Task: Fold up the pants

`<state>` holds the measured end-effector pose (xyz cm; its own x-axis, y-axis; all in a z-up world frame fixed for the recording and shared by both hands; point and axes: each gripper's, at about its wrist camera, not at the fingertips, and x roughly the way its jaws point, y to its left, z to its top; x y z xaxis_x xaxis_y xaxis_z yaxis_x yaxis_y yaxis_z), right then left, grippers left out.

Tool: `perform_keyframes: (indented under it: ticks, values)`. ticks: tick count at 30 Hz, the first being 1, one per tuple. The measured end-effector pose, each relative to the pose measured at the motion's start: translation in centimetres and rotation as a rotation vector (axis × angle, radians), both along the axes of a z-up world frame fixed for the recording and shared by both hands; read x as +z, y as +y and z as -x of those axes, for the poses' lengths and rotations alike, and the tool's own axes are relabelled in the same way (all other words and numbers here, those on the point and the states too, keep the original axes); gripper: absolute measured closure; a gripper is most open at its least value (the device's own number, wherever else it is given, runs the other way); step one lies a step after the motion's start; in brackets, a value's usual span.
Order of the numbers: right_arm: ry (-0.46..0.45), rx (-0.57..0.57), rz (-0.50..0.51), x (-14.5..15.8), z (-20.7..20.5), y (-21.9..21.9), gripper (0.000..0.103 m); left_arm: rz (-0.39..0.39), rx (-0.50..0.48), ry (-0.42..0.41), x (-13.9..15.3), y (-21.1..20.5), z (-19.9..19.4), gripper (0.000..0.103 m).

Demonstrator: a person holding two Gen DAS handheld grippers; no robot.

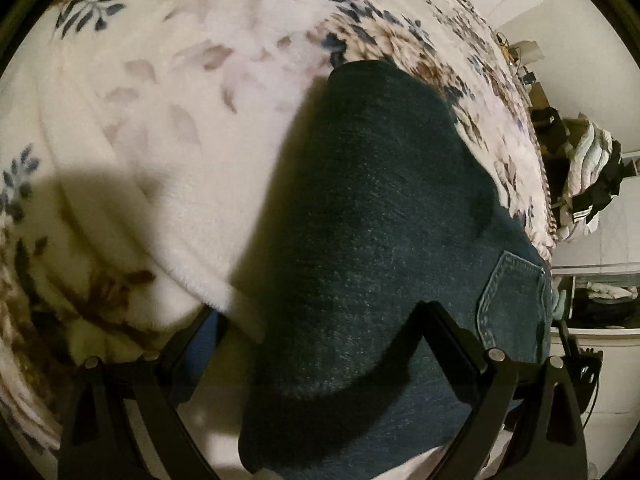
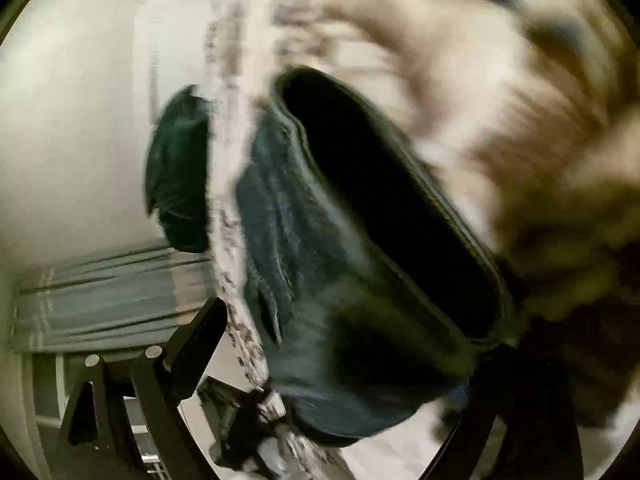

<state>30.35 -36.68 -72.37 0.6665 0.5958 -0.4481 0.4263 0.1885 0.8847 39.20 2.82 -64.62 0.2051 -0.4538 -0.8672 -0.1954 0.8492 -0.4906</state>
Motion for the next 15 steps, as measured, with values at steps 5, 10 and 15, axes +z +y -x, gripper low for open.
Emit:
perform_keyframes:
  ticks: [5, 10, 15]
  values:
    - [0.109, 0.103, 0.073, -1.8, -2.9, 1.4, 0.008, 0.006, 0.012, -0.009, -0.5, -0.2, -0.4, 0.003]
    - [0.111, 0.121, 0.113, -1.0, -3.3, 2.4, 0.036, 0.013, 0.026, -0.031, -0.4, 0.0, -0.5, 0.003]
    - [0.099, 0.103, 0.129, 0.5, -2.7, 3.2, 0.058, 0.009, 0.015, -0.123, 1.3, 0.1, 0.3, 0.057]
